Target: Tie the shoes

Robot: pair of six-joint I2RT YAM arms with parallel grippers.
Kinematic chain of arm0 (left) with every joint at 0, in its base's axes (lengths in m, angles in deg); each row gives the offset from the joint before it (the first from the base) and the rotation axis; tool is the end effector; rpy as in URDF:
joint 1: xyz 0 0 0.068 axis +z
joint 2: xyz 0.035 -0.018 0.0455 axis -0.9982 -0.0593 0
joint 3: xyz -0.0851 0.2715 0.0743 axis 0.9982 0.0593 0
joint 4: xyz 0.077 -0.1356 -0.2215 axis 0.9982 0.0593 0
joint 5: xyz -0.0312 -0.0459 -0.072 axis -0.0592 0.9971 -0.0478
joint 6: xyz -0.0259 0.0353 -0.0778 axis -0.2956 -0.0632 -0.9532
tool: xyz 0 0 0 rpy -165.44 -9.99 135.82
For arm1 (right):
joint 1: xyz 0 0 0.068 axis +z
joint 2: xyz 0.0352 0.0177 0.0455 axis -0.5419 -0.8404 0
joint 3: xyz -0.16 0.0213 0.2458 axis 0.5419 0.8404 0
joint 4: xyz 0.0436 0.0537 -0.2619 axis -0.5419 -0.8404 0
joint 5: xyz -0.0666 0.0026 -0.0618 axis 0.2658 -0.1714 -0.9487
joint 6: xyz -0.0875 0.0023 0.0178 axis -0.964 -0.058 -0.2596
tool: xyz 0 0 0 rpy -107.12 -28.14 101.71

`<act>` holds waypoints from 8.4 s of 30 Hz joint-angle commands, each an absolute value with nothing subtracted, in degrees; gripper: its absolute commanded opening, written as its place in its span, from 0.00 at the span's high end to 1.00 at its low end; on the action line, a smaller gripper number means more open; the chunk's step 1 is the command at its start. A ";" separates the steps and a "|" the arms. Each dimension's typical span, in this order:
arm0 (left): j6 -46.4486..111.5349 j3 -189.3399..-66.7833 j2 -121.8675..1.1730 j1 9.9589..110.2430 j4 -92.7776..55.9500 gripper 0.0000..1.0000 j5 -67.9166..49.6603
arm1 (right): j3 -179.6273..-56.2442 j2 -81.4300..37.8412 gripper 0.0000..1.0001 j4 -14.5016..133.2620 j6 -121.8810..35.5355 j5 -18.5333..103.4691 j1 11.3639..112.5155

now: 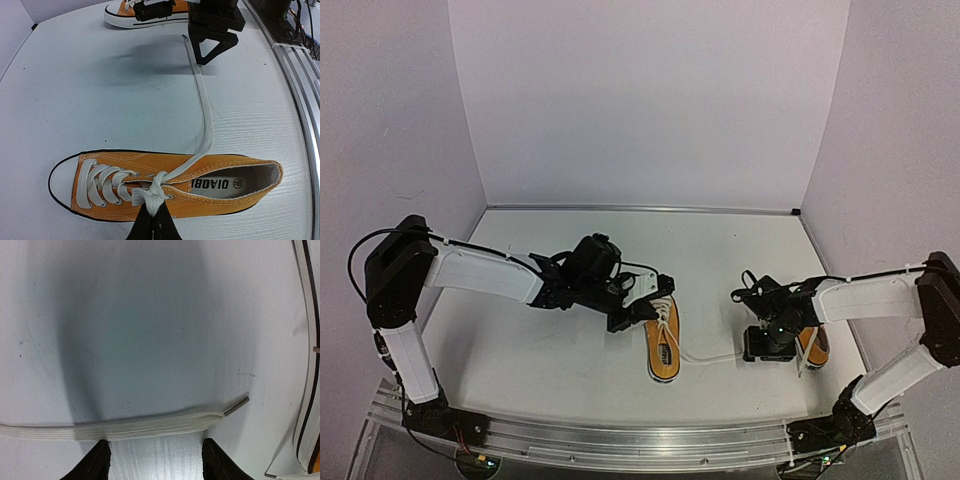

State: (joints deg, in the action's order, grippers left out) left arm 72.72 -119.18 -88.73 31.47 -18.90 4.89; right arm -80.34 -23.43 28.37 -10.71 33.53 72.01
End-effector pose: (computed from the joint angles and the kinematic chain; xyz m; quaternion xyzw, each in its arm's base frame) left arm 0.2254 -0.3763 0.1804 0.6515 0.5999 -0.2678 0.3795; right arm 0.1900 0.1526 0.1112 0.0021 0.9928 0.0668 0.0996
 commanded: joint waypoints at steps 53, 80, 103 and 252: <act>78.44 -118.58 -86.16 29.89 -19.02 1.00 2.86 | -95.14 -39.56 1.00 42.47 -10.57 26.62 74.65; 102.20 -111.00 -86.98 16.84 -38.62 1.00 -20.96 | -142.74 -54.37 1.00 42.67 -31.81 59.86 74.36; 110.65 -111.36 -91.70 11.21 -39.76 1.00 -29.15 | -163.09 -69.23 1.00 30.85 -44.60 84.34 83.71; 63.18 -133.39 -100.99 35.55 -20.59 1.00 17.42 | -110.48 -41.46 1.00 45.00 -74.23 16.44 105.50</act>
State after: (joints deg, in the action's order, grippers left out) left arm 62.32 -130.94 -100.77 35.18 -20.78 17.00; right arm -114.20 -48.59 46.39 -78.47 15.96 105.48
